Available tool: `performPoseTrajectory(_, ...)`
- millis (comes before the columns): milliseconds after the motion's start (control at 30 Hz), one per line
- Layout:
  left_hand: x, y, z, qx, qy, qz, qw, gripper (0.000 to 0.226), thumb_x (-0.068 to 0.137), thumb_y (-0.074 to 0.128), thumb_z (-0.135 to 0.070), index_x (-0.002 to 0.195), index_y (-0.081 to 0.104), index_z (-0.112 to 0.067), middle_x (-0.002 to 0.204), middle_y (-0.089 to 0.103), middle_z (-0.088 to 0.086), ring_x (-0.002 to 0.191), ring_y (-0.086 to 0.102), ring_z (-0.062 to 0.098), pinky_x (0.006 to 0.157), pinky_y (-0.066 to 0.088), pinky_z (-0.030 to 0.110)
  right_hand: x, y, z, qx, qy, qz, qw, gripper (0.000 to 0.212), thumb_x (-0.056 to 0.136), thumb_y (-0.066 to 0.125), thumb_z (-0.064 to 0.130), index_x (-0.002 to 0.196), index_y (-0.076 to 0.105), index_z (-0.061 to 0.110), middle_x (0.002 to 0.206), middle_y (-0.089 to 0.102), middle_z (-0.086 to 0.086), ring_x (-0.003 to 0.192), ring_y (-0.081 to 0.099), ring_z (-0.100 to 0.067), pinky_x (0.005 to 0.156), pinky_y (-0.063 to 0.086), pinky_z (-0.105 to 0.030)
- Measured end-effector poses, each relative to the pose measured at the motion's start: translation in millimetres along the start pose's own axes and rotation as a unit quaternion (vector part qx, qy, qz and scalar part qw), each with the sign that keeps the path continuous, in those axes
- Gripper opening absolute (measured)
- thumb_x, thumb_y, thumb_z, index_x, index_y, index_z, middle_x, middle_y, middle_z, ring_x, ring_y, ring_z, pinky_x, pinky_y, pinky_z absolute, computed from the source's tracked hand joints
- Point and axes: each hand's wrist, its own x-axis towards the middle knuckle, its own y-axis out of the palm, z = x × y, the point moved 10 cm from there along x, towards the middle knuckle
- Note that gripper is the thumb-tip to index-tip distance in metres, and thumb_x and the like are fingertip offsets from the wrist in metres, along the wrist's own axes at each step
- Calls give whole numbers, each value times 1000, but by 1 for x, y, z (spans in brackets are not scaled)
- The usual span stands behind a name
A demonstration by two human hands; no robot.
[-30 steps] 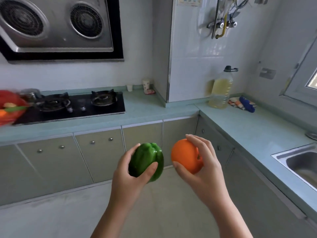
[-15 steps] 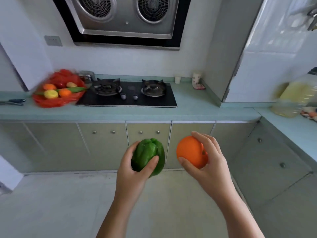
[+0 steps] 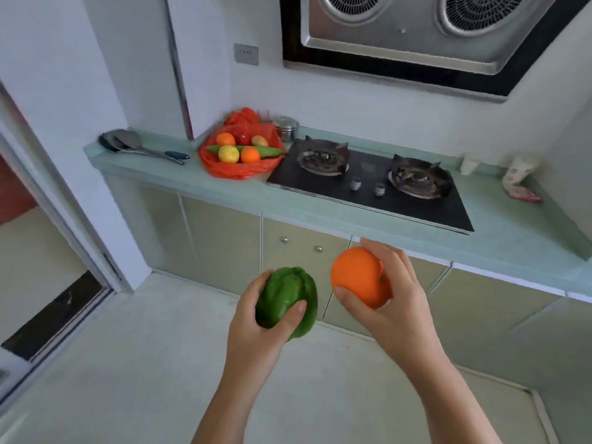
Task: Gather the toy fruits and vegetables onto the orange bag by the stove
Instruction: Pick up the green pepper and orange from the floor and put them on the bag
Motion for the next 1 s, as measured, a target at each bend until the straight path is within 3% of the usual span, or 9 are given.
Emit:
performPoseTrajectory(233,59,-86,40,41,-40,-94,994,66,52,69,-60,114,51,-44,114,57,-18,100,52,-8,86,48,23,73,129,9,40,-36,107,993,61,63,69,39,119,45,36,120,45,17,105,41,10,74,37,-2)
performPoseTrajectory(333,108,-111,45,62,-42,-118,990,68,55,70,-58,118,50,-42,116,56,-16,101,52,-6,84,48,19,118,171,1,65,-42,120,990,61,66,75,32,119,46,35,120,47,10,104,42,11,77,35,-1)
performPoseTrajectory(400,147,-121,39,82,-30,-122,989,68,58,70,-54,121,50,-40,116,55,-17,102,52,-7,81,47,14,153,194,-8,74,-47,121,989,60,67,78,25,117,45,36,119,48,6,103,42,11,78,32,1)
performPoseTrajectory(500,210,-126,23,109,-11,-110,988,71,58,70,-56,123,49,-37,119,54,-17,105,52,-5,87,47,20,205,218,-21,87,-37,109,989,61,68,79,19,116,45,35,118,49,3,101,41,16,76,30,3)
performPoseTrajectory(633,279,-133,10,145,6,-99,984,71,61,71,-50,126,47,-36,120,50,-21,107,49,-8,88,45,18,266,242,-34,96,-35,98,990,61,68,78,18,117,46,33,117,49,4,104,42,9,77,31,2)
performPoseTrajectory(800,333,-148,35,137,-20,-117,983,71,60,73,-48,126,48,-36,121,52,-16,109,50,-1,91,46,26,312,276,-56,72,-17,107,991,61,67,79,21,119,48,29,116,47,8,99,44,5,77,31,2)
performPoseTrajectory(1000,401,-159,61,130,-29,-103,986,70,57,73,-52,121,50,-38,119,54,-16,107,52,-3,89,45,23,355,311,-85,40,23,102,994,62,67,79,21,121,47,28,116,46,9,97,44,-1,73,32,4)
